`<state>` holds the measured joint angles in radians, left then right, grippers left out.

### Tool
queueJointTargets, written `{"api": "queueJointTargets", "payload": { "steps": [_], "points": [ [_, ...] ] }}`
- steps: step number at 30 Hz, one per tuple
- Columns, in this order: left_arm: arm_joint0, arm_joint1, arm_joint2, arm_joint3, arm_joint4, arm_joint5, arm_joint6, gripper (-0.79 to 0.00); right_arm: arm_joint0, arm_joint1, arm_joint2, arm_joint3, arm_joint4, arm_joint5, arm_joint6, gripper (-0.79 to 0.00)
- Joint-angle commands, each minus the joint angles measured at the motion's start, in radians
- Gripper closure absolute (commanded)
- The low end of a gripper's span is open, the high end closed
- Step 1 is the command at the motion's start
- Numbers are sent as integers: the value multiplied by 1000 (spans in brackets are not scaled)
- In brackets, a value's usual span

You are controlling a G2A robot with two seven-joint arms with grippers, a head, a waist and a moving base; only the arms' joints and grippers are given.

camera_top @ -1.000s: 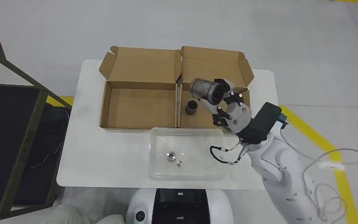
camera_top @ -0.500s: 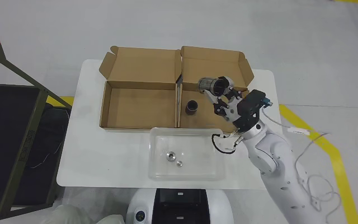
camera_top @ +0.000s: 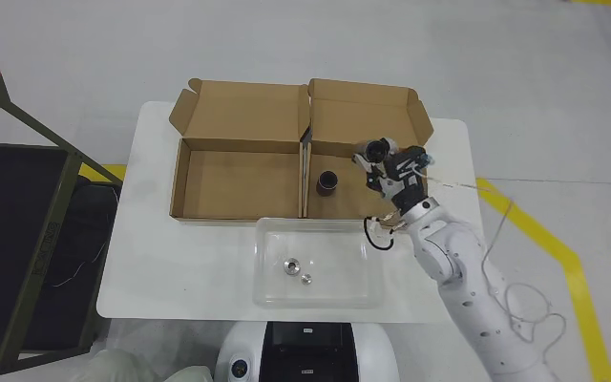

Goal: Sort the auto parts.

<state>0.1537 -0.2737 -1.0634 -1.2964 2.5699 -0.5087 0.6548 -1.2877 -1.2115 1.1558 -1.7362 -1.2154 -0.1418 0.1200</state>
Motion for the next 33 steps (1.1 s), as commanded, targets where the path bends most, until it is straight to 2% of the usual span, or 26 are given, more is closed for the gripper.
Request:
{"api": "queueJointTargets", "payload": {
  "steps": [1,5,16,33],
  "points": [
    [0,0,0,0,0,0,0,-785,12,-2,-10,21,-6,4,36,0],
    [0,0,0,0,0,0,0,-785,48,-9,-32,75,3,3,102,0],
    [0,0,0,0,0,0,0,-785,103,-26,-74,182,-15,46,194,0],
    [0,0,0,0,0,0,0,-785,198,-55,-144,334,-14,19,275,0]
  ]
}}
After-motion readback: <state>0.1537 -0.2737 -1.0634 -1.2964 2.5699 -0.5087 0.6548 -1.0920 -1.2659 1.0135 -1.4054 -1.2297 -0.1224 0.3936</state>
